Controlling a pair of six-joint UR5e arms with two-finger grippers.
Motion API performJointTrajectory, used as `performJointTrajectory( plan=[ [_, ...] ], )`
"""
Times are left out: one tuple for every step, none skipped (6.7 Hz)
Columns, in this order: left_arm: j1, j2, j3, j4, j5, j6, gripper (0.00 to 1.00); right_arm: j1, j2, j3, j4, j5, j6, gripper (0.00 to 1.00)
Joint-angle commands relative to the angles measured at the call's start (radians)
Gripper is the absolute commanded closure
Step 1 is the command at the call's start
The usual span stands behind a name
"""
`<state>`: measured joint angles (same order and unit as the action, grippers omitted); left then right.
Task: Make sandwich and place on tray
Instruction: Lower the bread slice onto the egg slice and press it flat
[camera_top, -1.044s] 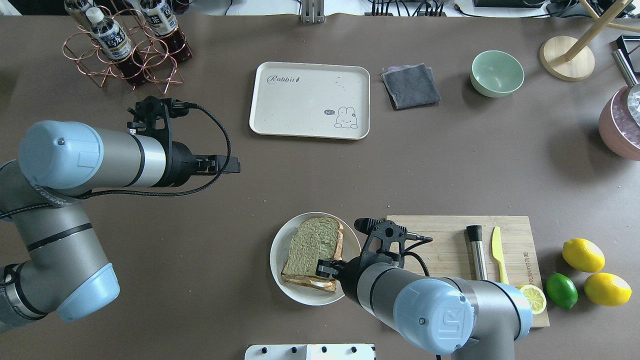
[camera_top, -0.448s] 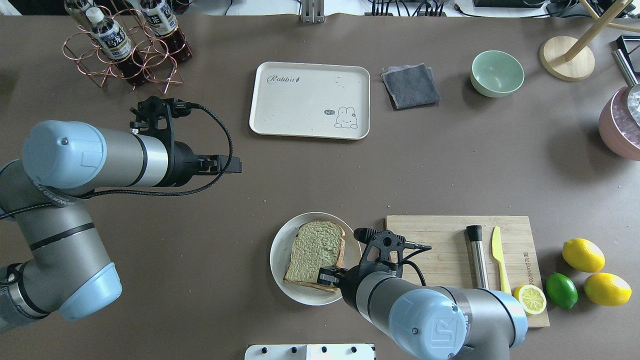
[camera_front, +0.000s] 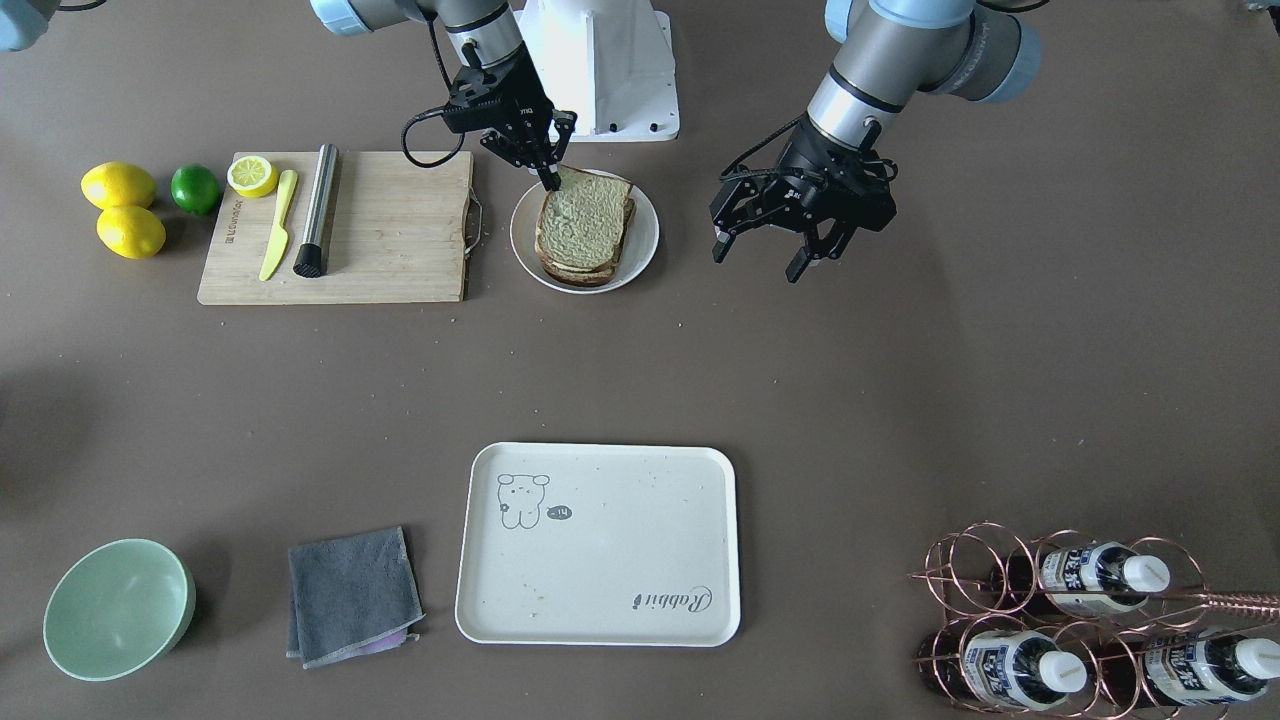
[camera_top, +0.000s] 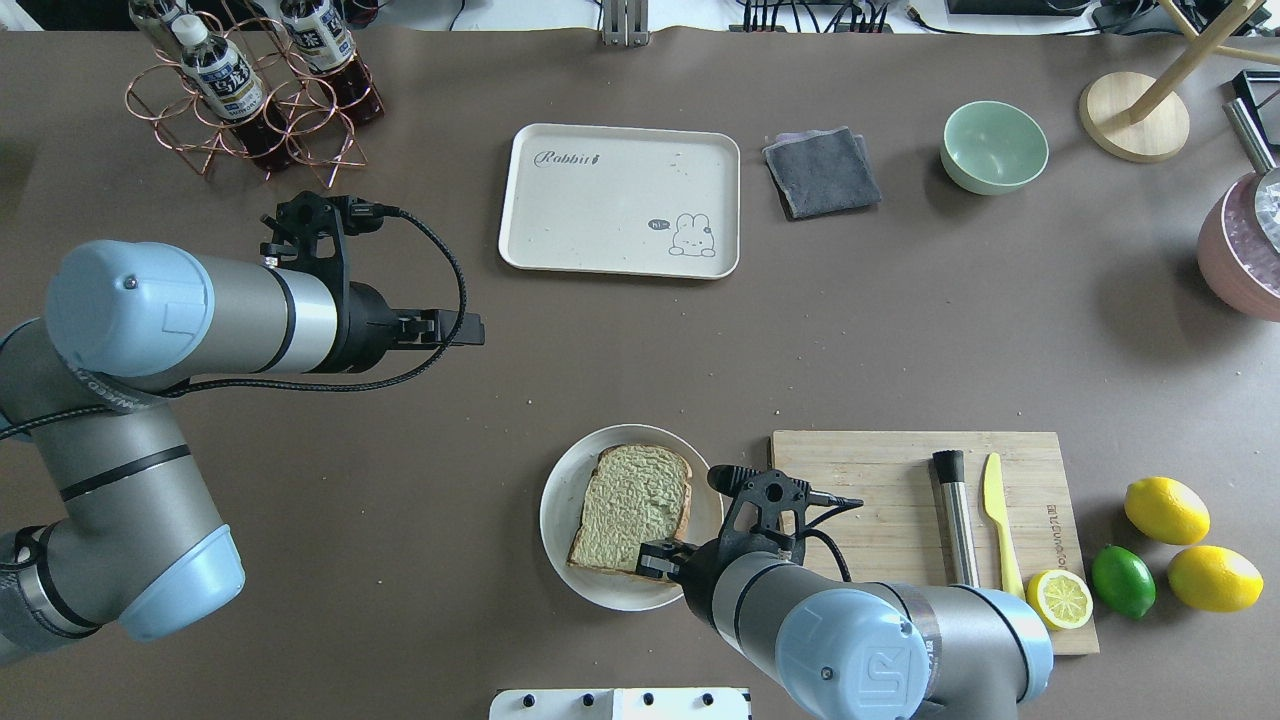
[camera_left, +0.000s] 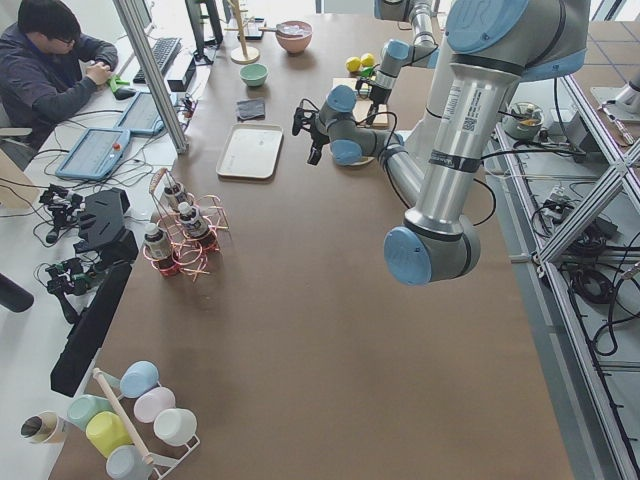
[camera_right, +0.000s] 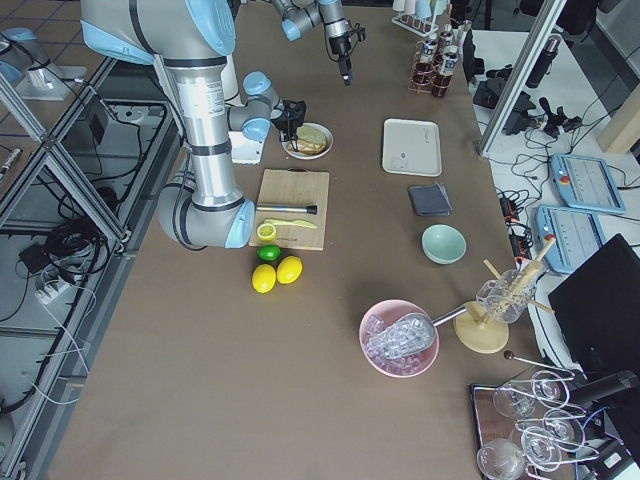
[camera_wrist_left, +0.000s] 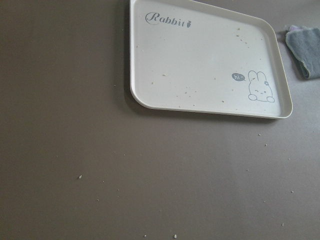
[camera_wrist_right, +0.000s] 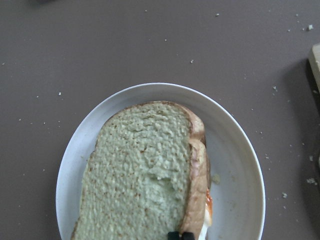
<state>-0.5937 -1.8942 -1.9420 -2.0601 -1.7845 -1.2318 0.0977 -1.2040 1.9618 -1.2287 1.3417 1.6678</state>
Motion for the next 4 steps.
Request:
performJointTrajectory(
  plan=[
    [0.002,0.0,0.003,0.0,0.0,0.0,0.01,-0.004,-0.002,-0.003,-0.002,-0.027,0.024,0.04],
    [0.002,0.0,0.008,0.0,0.0,0.0,0.01,-0.003,0.0,-0.001,-0.002,-0.032,0.017,0.0],
    [0.0,0.0,0.014,0.0,0.002,0.0,0.01,0.019,0.006,0.012,-0.005,-0.021,0.012,0.0],
    [0.002,0.0,0.014,0.0,0.002,-0.002,0.01,0.069,0.001,0.022,-0.012,0.022,0.01,0.0]
  ],
)
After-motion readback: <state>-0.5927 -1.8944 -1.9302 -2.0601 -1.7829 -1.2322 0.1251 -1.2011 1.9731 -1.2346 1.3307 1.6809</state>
